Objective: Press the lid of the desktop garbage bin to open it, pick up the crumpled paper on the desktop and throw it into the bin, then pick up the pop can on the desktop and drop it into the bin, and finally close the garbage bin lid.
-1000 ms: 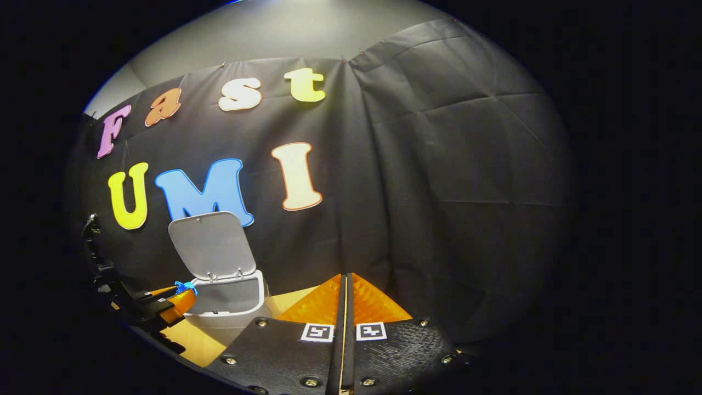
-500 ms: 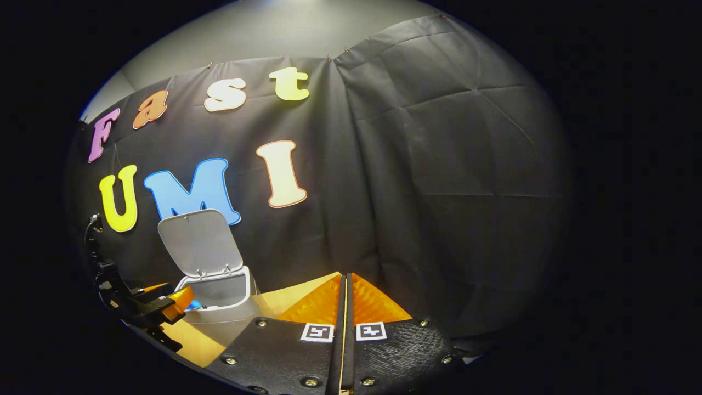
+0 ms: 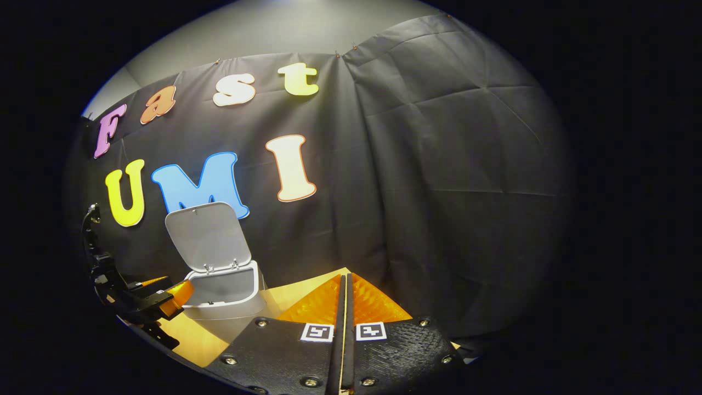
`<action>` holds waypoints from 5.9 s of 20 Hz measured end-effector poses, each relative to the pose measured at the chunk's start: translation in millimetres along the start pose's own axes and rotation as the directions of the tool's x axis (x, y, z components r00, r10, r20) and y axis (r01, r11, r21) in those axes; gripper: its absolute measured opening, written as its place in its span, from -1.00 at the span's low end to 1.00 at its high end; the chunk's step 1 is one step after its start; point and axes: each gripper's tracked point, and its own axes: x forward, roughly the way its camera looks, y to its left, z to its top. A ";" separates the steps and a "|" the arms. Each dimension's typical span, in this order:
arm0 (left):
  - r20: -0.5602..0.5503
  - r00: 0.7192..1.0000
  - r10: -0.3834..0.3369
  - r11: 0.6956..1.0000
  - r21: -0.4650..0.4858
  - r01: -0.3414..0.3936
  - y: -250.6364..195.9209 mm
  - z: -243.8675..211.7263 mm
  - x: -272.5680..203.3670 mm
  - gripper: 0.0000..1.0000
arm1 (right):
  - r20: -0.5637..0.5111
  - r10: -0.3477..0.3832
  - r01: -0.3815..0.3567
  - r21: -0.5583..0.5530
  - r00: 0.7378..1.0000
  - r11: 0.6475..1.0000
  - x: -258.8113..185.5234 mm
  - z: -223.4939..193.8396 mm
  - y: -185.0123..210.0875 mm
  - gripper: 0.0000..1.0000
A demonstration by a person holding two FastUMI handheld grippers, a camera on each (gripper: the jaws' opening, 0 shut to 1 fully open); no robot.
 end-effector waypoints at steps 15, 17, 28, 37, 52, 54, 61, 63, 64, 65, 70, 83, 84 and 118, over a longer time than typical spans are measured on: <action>0.010 0.988 0.152 0.987 -0.046 -0.152 65.1 6.3 -46.2 0.92 | -0.078 0.230 -0.237 -0.097 0.970 0.967 16.6 -27.7 79.7 -0.98; 0.012 0.985 0.170 0.984 -0.045 -0.170 72.2 8.1 -54.1 0.90 | -0.095 0.260 -0.269 -0.103 0.961 0.958 16.5 -34.9 90.0 -0.97; 0.011 0.964 0.267 0.962 -0.065 -0.266 110.9 6.3 -100.5 0.92 | -0.207 0.425 -0.453 -0.112 0.881 0.884 7.6 -79.2 143.5 -0.22; 0.005 0.951 0.308 0.949 -0.075 -0.307 126.2 4.4 -119.4 0.92 | -0.329 0.470 -0.534 -0.134 0.819 0.835 -2.4 -138.7 164.1 0.98; -0.001 0.946 0.324 0.943 -0.086 -0.323 128.7 3.7 -136.5 0.92 | -0.539 0.460 -0.624 -0.165 0.706 0.764 -11.9 -247.0 192.6 0.98; -0.002 0.945 0.327 0.941 -0.088 -0.326 129.7 3.8 -137.7 0.92 | -0.567 0.451 -0.633 -0.169 0.690 0.756 -13.8 -258.2 193.3 0.98; -0.013 0.939 0.343 0.935 -0.091 -0.342 136.4 -1.1 -141.2 0.92 | -0.638 0.433 -0.668 -0.176 0.637 0.723 -16.6 -289.0 193.8 0.98; -0.016 0.937 0.348 0.933 -0.086 -0.348 139.7 -1.3 -142.0 0.92 | -0.654 0.416 -0.666 -0.184 0.632 0.723 -13.8 -295.4 192.8 0.98; -0.016 0.936 0.351 0.932 -0.085 -0.351 141.5 -1.6 -141.7 0.92 | -0.661 0.408 -0.665 -0.189 0.630 0.722 -12.1 -298.8 192.3 0.99; -0.017 0.935 0.354 0.931 -0.084 -0.354 142.7 -1.8 -141.9 0.92 | -0.667 0.402 -0.665 -0.191 0.627 0.722 -10.2 -300.8 192.6 0.98; -0.024 0.931 0.364 0.927 -0.087 -0.364 148.8 -5.2 -142.9 0.88 | -0.700 0.377 -0.670 -0.192 0.606 0.717 -9.0 -314.4 189.4 0.99; -0.035 0.932 0.360 0.928 -0.088 -0.362 153.2 -10.5 -139.5 0.92 | -0.722 0.379 -0.683 -0.175 0.578 0.709 -11.5 -317.3 190.7 0.84; -0.035 0.932 0.360 0.928 -0.087 -0.362 153.6 -11.3 -139.0 0.92 | -0.716 0.385 -0.683 -0.174 0.582 0.709 -12.1 -313.4 190.7 0.68; -0.045 0.945 0.323 0.942 -0.087 -0.326 138.1 -12.4 -129.8 0.87 | -0.049 0.663 -0.663 -0.108 0.747 0.740 -12.1 14.9 258.6 0.67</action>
